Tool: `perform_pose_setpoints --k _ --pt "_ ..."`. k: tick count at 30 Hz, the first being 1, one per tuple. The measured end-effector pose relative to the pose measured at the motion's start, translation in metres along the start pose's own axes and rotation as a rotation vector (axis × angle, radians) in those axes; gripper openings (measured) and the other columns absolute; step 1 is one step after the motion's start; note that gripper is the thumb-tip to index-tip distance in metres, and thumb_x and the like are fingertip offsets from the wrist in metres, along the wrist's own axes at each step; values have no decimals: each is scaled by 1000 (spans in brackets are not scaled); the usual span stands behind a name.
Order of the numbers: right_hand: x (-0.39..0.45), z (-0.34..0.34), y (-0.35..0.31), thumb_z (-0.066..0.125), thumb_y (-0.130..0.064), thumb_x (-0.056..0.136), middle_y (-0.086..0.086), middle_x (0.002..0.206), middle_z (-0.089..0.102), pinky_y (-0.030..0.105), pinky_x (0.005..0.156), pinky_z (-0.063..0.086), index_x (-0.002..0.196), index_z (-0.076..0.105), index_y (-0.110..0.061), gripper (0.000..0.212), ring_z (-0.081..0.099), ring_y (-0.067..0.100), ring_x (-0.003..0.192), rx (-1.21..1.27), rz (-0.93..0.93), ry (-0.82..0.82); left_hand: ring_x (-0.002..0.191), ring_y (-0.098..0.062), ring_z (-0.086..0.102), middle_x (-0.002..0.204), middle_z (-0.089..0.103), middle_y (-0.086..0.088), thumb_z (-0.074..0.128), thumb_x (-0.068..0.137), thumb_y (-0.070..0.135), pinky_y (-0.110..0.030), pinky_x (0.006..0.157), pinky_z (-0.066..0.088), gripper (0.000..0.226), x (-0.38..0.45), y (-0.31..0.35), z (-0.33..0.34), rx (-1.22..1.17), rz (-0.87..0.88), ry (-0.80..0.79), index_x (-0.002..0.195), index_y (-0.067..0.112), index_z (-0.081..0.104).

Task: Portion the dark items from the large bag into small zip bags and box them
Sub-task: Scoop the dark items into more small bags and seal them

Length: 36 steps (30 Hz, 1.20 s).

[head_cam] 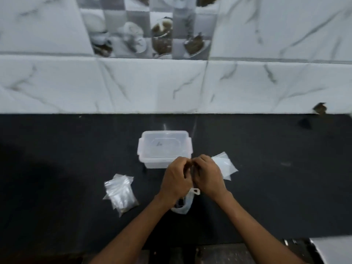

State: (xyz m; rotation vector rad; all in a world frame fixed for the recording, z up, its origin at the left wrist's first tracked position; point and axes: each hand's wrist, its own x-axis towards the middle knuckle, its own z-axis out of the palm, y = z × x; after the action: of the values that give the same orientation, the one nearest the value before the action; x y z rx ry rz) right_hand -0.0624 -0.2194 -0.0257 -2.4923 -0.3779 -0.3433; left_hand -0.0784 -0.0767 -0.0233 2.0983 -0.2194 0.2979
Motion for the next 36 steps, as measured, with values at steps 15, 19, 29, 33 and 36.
perform_pose_setpoints --k 15,19,29,33,36 --pt "-3 -22 137 66 -30 91 8 133 48 39 96 49 131 51 -15 45 47 25 120 -213 708 -143 97 -25 66 109 68 -9 58 85 12 -40 90 56 24 45 32 121 247 -298 -686 108 6 64" --pt "6 -21 149 63 -16 85 5 120 56 39 92 51 115 56 -15 31 53 24 110 -162 691 -121 93 -24 66 104 68 -8 58 83 10 -38 86 57 21 51 31 127 223 -338 -651 103 6 65" --pt "-5 -36 155 76 -16 85 -2 78 70 26 64 51 79 68 -16 10 68 15 76 360 723 47 101 -18 65 110 66 0 64 91 16 -36 93 56 28 59 22 132 65 -427 -434 119 13 61" --pt "-1 -43 145 79 -11 85 7 79 75 36 73 61 80 71 -9 9 74 21 77 681 644 -22 97 -15 67 105 69 0 68 94 25 -31 87 58 23 69 31 130 -158 -474 -236 114 14 63" --pt "6 -45 134 82 -9 81 3 74 69 32 70 57 79 68 -8 14 67 16 71 677 590 -80 78 -12 66 84 72 -4 68 95 20 -31 76 58 13 77 33 124 -166 -445 -107 88 9 71"
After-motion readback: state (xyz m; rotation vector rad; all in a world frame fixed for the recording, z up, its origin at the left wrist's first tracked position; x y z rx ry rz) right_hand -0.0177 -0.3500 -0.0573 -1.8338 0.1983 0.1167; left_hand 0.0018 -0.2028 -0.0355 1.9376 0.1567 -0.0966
